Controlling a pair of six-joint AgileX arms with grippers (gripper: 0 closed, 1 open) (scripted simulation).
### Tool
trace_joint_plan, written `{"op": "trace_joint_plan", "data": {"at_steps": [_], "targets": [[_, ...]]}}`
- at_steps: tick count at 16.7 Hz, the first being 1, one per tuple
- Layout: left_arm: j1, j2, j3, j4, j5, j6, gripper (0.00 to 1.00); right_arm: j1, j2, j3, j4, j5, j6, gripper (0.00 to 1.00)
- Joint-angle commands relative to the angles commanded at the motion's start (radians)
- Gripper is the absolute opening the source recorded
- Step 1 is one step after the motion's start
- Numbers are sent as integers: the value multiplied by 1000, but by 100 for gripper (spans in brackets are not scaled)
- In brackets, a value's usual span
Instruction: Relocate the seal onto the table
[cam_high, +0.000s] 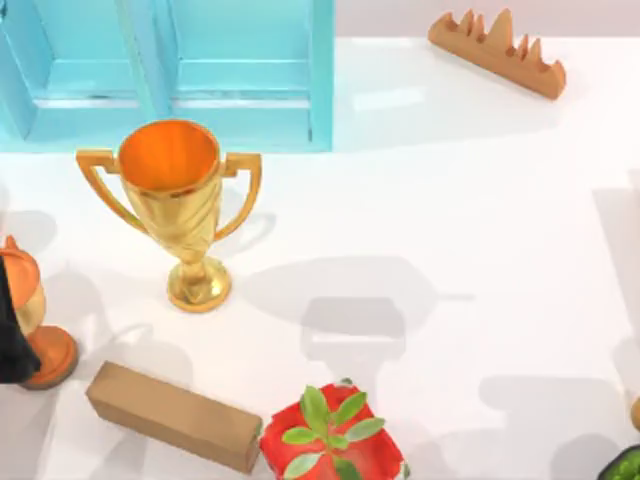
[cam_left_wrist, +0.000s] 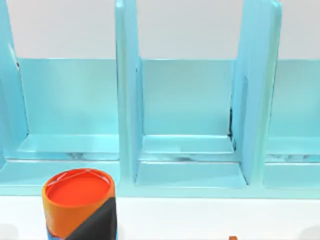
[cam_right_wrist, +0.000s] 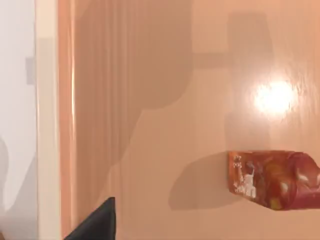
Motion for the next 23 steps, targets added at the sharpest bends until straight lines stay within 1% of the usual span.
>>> {"op": "trace_joint_plan", "data": {"at_steps": [5, 9, 19, 21, 23], "targets": [[0, 0, 0, 0, 0, 0, 100, -109, 360, 284, -256, 0, -107, 100], [0, 0, 0, 0, 0, 0, 100, -158, 506, 413, -361, 0, -153, 100], [0, 0, 0, 0, 0, 0, 100, -170, 528, 421, -364, 0, -165, 100], [0, 0, 0, 0, 0, 0, 100, -175, 545, 400, -320, 0, -169, 100], [0, 0, 0, 0, 0, 0, 100, -175, 573, 356, -236, 0, -170, 100]]}}
